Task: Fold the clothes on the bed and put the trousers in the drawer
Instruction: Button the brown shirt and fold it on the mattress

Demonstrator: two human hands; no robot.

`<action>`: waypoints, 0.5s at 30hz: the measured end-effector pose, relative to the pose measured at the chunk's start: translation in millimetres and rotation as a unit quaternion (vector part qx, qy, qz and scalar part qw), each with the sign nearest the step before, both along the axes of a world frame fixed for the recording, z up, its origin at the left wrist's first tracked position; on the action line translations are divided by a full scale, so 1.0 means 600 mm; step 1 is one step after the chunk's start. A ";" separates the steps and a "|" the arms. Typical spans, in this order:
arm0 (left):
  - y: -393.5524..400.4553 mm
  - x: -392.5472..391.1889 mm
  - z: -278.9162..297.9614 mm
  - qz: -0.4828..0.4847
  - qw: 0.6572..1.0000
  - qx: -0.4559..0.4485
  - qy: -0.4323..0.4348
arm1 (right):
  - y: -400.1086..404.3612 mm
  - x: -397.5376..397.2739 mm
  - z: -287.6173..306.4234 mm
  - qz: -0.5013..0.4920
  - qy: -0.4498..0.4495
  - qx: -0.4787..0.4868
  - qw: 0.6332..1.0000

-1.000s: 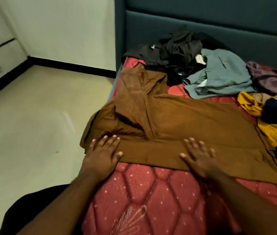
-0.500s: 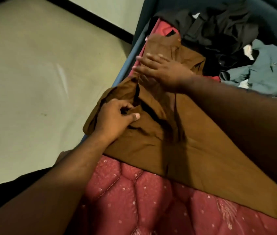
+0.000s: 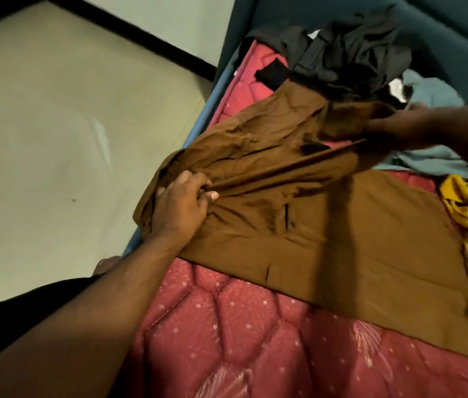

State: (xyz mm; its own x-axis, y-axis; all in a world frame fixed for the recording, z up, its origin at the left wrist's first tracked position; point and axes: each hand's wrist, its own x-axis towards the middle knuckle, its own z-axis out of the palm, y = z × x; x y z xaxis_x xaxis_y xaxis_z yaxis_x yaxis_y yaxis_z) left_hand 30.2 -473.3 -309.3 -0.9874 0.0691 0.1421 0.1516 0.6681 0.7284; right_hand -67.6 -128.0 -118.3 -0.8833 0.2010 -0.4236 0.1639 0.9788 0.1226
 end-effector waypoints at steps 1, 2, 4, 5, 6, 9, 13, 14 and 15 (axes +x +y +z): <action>0.004 0.006 0.004 -0.003 1.000 -0.021 0.014 | 0.048 0.049 0.013 -0.028 0.004 -0.011 1.000; 0.005 0.010 0.003 -0.001 0.999 -0.041 0.026 | 0.103 0.088 0.008 -0.046 0.011 -0.021 0.999; 0.011 0.020 0.014 0.002 0.995 -0.088 0.055 | 0.220 0.184 0.009 -0.095 0.013 -0.014 0.995; 0.012 0.024 0.016 0.008 0.991 -0.116 0.060 | 0.281 0.227 -0.006 -0.117 -0.011 0.018 0.993; 0.018 0.027 0.029 0.011 0.986 -0.154 0.060 | 0.302 0.286 -0.010 -0.150 -0.022 0.045 0.987; 0.035 0.041 0.061 0.011 0.968 -0.246 0.044 | 0.274 0.439 -0.044 -0.172 0.003 0.003 0.985; 0.100 0.076 0.104 -0.159 0.930 -0.299 0.143 | 0.243 0.470 -0.067 -0.125 0.104 -0.018 0.987; 0.123 0.087 0.111 -0.209 0.907 -0.333 0.152 | 0.242 0.467 -0.066 -0.144 0.163 -0.043 0.975; 0.139 0.095 0.112 -0.235 0.890 -0.360 0.152 | 0.239 0.460 -0.058 -0.152 0.231 -0.056 0.959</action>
State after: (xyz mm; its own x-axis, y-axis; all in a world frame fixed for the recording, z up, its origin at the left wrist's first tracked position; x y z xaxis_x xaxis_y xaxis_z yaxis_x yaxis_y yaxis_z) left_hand 87.3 -389.7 -242.4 -0.7489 0.6458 0.1486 0.6547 0.7558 0.0148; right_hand 208.2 15.4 -153.0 -0.8896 0.4553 -0.0356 0.4557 0.8797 -0.1359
